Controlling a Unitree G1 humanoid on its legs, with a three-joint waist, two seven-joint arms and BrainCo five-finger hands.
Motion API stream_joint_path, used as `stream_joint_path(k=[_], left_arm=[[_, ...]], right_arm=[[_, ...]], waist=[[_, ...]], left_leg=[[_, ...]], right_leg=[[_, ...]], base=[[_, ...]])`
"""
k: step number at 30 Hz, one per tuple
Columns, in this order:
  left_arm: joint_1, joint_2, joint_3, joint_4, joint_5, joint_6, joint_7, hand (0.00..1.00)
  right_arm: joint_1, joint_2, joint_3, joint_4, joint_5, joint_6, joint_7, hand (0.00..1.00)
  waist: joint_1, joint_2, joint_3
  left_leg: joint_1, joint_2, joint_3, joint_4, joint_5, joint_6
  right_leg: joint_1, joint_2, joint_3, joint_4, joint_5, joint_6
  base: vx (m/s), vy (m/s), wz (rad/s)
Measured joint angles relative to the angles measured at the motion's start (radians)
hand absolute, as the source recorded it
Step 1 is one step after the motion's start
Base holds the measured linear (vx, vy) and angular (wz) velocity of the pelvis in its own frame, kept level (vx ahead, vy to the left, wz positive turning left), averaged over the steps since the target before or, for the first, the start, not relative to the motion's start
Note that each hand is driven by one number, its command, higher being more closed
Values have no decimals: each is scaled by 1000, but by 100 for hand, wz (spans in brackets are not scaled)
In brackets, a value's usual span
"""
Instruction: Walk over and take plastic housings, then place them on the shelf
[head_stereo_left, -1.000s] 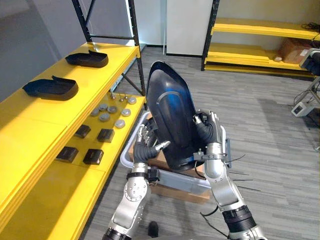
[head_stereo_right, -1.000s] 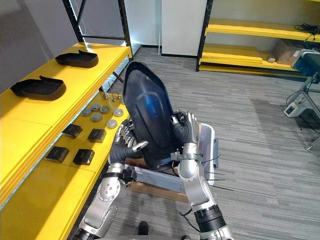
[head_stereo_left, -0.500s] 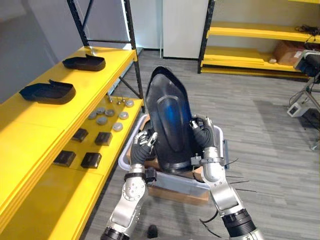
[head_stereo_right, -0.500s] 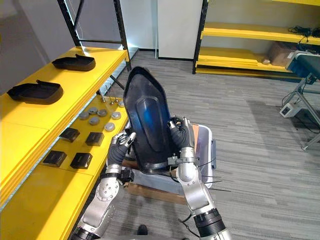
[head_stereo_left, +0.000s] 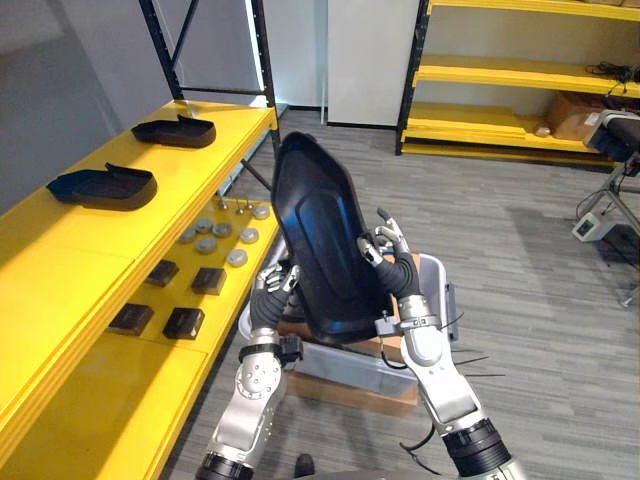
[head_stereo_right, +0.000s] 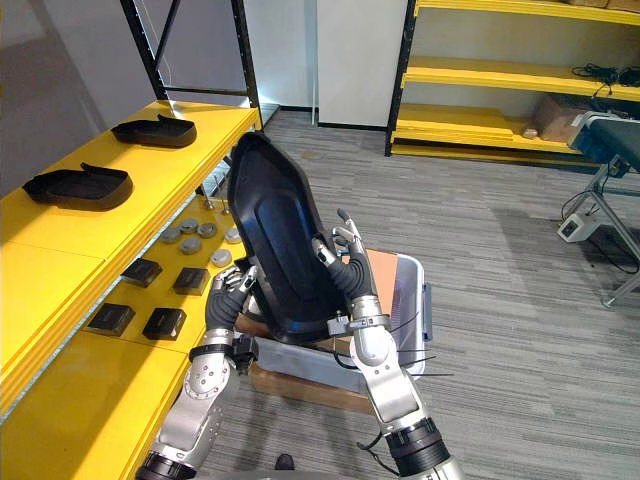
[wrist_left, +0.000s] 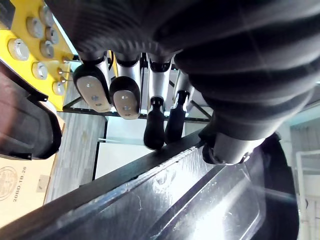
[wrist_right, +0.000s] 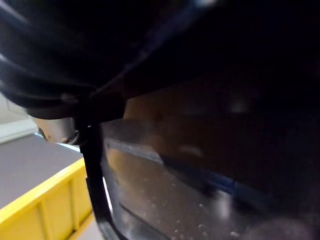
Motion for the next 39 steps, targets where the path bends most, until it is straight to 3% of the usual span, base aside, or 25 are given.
stream_joint_path(k=[3, 6, 11, 14, 20, 22, 28, 33, 39], left_arm=[[2, -1, 4, 7, 42, 16, -18, 100], [8, -2, 22, 21, 77, 29, -23, 100], [52, -4, 90, 21, 140, 29, -23, 100], [83, -2, 124, 21, 158, 36, -27, 100], [109, -15, 188, -27, 179, 38, -42, 100], [119, -20, 208, -49, 189, 38, -41, 100], [142, -20, 236, -58, 192, 38, -45, 100], [157, -21, 228, -139, 191, 35, -80, 100], [152, -23, 176, -197, 188, 17, -100, 100]], right_arm=[[0, -6, -47, -41, 84, -7, 20, 0], [-3, -9, -119, -102, 150, -44, 22, 0], [-14, -15, -384, -151, 300, -108, 15, 0], [-13, -18, -532, -144, 421, -135, 12, 0], [40, -36, -728, 8, 485, -169, -34, 0], [86, -36, -787, 123, 478, -158, -54, 0], [240, -32, -869, 586, 428, -52, -68, 0], [301, 5, -929, 908, 374, 13, 0, 0], [364, 48, -874, 986, 366, 47, 43, 0]], waist=[[0, -2, -1], [0, -2, -1], [-2, -2, -1], [-13, -2, -1], [-29, -2, 0], [-29, -1, 0], [-33, 6, 5], [-52, 12, 23], [-51, 6, 45]], left_leg=[[0, 0, 2, 0, 0, 0], [0, 0, 3, 0, 0, 0], [0, 0, 5, 0, 0, 0], [0, 1, 6, 0, 0, 0], [2, 1, 13, 0, -5, -2], [2, 1, 15, 0, -6, -2], [-2, 5, 26, 1, -17, -8], [6, 8, 25, 1, -18, -8], [-1, -1, -42, 1, -27, -8]], right_leg=[[0, 0, 1, 0, 0, 0], [-1, 0, 2, 0, 1, 1], [0, 0, 2, -2, 1, 3], [-1, 0, 4, -5, 0, 2], [-2, 1, 6, -16, 0, 1], [-2, 0, 6, -18, 0, 1], [-1, 4, 21, -23, 6, 5], [9, 9, 18, -23, 6, -2], [40, 9, -72, 7, -36, 4]], base=[[0, 0, 0], [0, 0, 0], [0, 0, 0], [0, 0, 0], [0, 0, -1], [0, 0, 0], [40, -17, -6], [27, -14, 1], [-17, -22, 38]])
